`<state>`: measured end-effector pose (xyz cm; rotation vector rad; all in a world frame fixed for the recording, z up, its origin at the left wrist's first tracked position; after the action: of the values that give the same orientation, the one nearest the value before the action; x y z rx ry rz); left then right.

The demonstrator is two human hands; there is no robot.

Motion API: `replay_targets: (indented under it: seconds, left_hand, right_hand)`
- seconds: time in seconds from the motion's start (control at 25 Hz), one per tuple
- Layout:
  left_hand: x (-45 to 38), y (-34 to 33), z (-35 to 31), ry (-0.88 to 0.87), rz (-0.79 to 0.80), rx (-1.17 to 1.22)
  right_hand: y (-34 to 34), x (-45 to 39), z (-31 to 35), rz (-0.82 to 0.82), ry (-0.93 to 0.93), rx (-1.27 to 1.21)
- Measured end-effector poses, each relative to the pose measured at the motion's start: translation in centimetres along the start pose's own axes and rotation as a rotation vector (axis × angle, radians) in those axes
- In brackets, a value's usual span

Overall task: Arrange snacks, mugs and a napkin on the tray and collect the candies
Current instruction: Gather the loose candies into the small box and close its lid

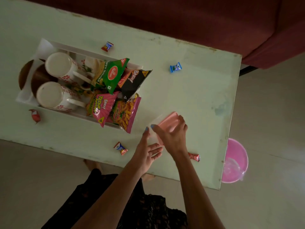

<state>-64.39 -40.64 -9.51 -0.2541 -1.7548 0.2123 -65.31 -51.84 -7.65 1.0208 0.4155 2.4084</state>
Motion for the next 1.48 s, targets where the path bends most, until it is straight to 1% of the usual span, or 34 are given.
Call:
replay_targets:
  seconds: [0.04, 0.12, 0.24, 0.36, 0.44, 0.56, 0.6, 0.68, 0.76, 0.88, 1.0, 1.04, 1.08, 1.16, 1.2, 1.24, 1.32, 1.36, 1.44, 1.48]
  left_hand:
    - [0.0, 0.3, 0.1, 0.015, 0.032, 0.056]
    - [0.1, 0.9, -0.1, 0.018, 0.066, 0.131]
    - [0.2, 1.2, -0.7, -0.001, 0.073, 0.133]
    - [0.4, 1.0, -1.3, -0.018, 0.089, 0.124]
    - [0.0, 1.3, -1.1, -0.031, 0.098, 0.124]
    - [-0.4, 1.9, -1.0, -0.024, 0.071, 0.188]
    - [-0.5, 2.0, -1.0, -0.015, 0.056, 0.203]
    - [-0.4, 2.1, -0.9, -0.008, 0.054, 0.21]
    - [-0.2, 2.1, -0.7, -0.013, 0.08, 0.224]
    - [0.1, 1.9, -0.6, -0.004, 0.128, 0.226]
    - [0.5, 1.5, -0.3, 0.02, 0.155, 0.248]
    - [0.6, 1.4, -0.1, 0.029, 0.164, 0.249]
    - [0.6, 1.3, 0.0, 0.038, 0.174, 0.239]
    - [0.8, 1.1, 0.3, 0.057, 0.195, 0.194]
    - [0.8, 1.0, 0.4, 0.066, 0.195, 0.164]
    - [0.8, 1.0, 0.5, 0.073, 0.185, 0.143]
    - [0.8, 1.4, 0.6, 0.07, 0.129, 0.129]
    - [0.9, 1.7, 0.7, 0.065, 0.082, 0.116]
    - [1.2, 2.8, 0.9, 0.048, -0.051, 0.061]
    - [1.4, 3.4, 1.2, 0.015, -0.141, 0.024]
  right_hand:
    - [-0.3, 0.6, -0.1, 0.021, -0.018, -0.025]
    - [-0.4, 1.0, -0.3, 0.086, -0.027, 0.0]
    - [0.1, 1.1, -0.1, 0.164, -0.022, 0.113]
    - [0.6, 1.0, 0.3, 0.197, -0.045, 0.133]
    - [1.1, 0.7, 0.5, 0.244, -0.069, 0.062]
    - [2.0, 0.4, 0.9, 0.345, -0.117, -0.135]
    - [2.2, 0.4, 0.9, 0.342, -0.117, -0.153]
    - [2.9, 0.3, 0.5, 0.242, -0.116, -0.14]
    - [3.8, -0.1, 0.0, 0.082, -0.129, -0.098]
    - [5.4, -0.7, -0.9, -0.109, -0.161, 0.032]
    - [5.8, -0.6, -1.7, -0.274, -0.199, 0.22]
    - [5.6, -0.4, -1.8, -0.293, -0.234, 0.216]
    - [5.3, -0.3, -1.9, -0.259, -0.288, 0.131]
    - [4.0, 0.4, -1.7, -0.067, -0.397, -0.098]
    - [3.3, 0.8, -1.5, 0.001, -0.394, -0.12]
    - [2.6, 1.0, -1.4, 0.012, -0.345, -0.07]
    - [1.5, 1.4, -0.9, -0.051, -0.225, 0.015]
    - [1.2, 1.4, -0.6, -0.072, -0.192, 0.013]
    - [1.2, 1.1, -0.4, -0.107, -0.165, -0.008]
    - [1.5, 0.9, -0.6, -0.141, -0.163, 0.024]
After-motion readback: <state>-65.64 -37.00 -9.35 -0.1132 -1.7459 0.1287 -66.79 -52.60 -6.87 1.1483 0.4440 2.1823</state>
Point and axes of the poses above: each hand's wrist, its own x-axis away from the middle knuckle, its own y-axis out of the back of the hand, z = x × y, the point moved 1 cm from there along -x, towards the middle knuckle, and after that the axes turned 4 degrees about y, right-handed, at the moved point
